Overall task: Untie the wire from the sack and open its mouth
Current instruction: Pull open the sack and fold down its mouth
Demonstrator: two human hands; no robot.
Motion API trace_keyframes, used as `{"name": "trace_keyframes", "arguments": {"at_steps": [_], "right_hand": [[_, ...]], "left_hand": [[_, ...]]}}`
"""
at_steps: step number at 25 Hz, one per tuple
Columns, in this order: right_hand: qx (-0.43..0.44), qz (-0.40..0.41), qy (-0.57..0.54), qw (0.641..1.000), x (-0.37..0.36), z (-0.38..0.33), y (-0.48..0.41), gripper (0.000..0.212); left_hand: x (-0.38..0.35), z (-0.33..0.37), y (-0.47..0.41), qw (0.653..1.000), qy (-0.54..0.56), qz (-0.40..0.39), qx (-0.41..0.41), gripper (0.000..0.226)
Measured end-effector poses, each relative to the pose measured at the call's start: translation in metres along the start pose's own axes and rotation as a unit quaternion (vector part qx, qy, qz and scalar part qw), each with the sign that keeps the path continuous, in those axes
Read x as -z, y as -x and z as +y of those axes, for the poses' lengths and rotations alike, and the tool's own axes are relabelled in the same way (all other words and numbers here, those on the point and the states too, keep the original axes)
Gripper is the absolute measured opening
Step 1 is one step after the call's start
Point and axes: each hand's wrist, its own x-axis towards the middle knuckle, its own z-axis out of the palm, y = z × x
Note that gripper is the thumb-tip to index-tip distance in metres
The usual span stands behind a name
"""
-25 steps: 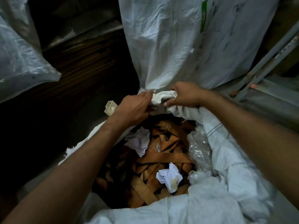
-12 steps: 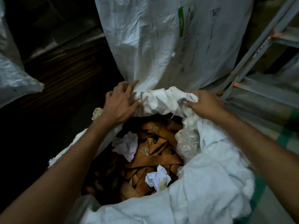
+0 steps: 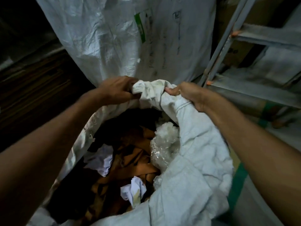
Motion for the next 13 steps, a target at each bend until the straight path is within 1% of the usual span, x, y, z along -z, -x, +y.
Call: {"name": "trace_keyframes", "arguments": {"at_steps": [1, 2, 3, 4, 5, 6, 7, 8, 9, 10, 11, 12, 13], "right_hand": [[0.020, 0.054, 0.102, 0.993, -0.008, -0.007, 0.001, 0.059], [0.035, 0.126, 0.255, 0.958, -0.019, -0.009, 0.005, 0.068], [0.041, 0.202, 0.392, 0.897, -0.033, -0.003, 0.017, 0.076], [0.041, 0.248, 0.471, 0.845, -0.051, 0.009, 0.037, 0.083], [0.031, 0.264, 0.509, 0.819, -0.068, 0.023, 0.055, 0.092], [0.018, 0.268, 0.515, 0.814, -0.082, 0.039, 0.071, 0.100], [0.005, 0.271, 0.509, 0.817, -0.091, 0.054, 0.080, 0.103], [-0.004, 0.282, 0.503, 0.817, -0.092, 0.067, 0.083, 0.101], [0.001, 0.299, 0.504, 0.811, -0.088, 0.075, 0.085, 0.095], [0.019, 0.312, 0.494, 0.812, -0.082, 0.079, 0.085, 0.089], [0.039, 0.322, 0.468, 0.822, -0.076, 0.081, 0.085, 0.081], [0.055, 0.328, 0.434, 0.837, -0.071, 0.082, 0.086, 0.073], [0.063, 0.324, 0.394, 0.858, -0.066, 0.083, 0.089, 0.063]], "left_hand": [[-0.003, -0.002, -0.007, 0.998, 0.033, -0.041, 0.020, 0.066], [-0.011, -0.004, -0.012, 0.996, 0.041, -0.065, 0.046, 0.064], [-0.022, -0.006, -0.016, 0.995, 0.028, -0.073, 0.070, 0.058], [-0.033, -0.007, -0.018, 0.994, 0.011, -0.063, 0.088, 0.051], [-0.041, -0.011, -0.018, 0.994, 0.009, -0.046, 0.097, 0.049], [-0.046, -0.013, -0.018, 0.994, 0.014, -0.034, 0.101, 0.049], [-0.047, -0.012, -0.016, 0.994, 0.010, -0.026, 0.104, 0.050], [-0.047, -0.008, -0.013, 0.994, -0.007, -0.019, 0.103, 0.053], [-0.049, -0.002, -0.007, 0.996, -0.033, -0.003, 0.087, 0.061], [-0.050, 0.008, 0.001, 0.996, -0.064, 0.018, 0.056, 0.073], [-0.048, 0.020, 0.009, 0.994, -0.097, 0.045, 0.010, 0.084], [-0.044, 0.033, 0.014, 0.989, -0.123, 0.067, -0.046, 0.093], [-0.041, 0.046, 0.015, 0.981, -0.148, 0.069, -0.107, 0.098]]}}
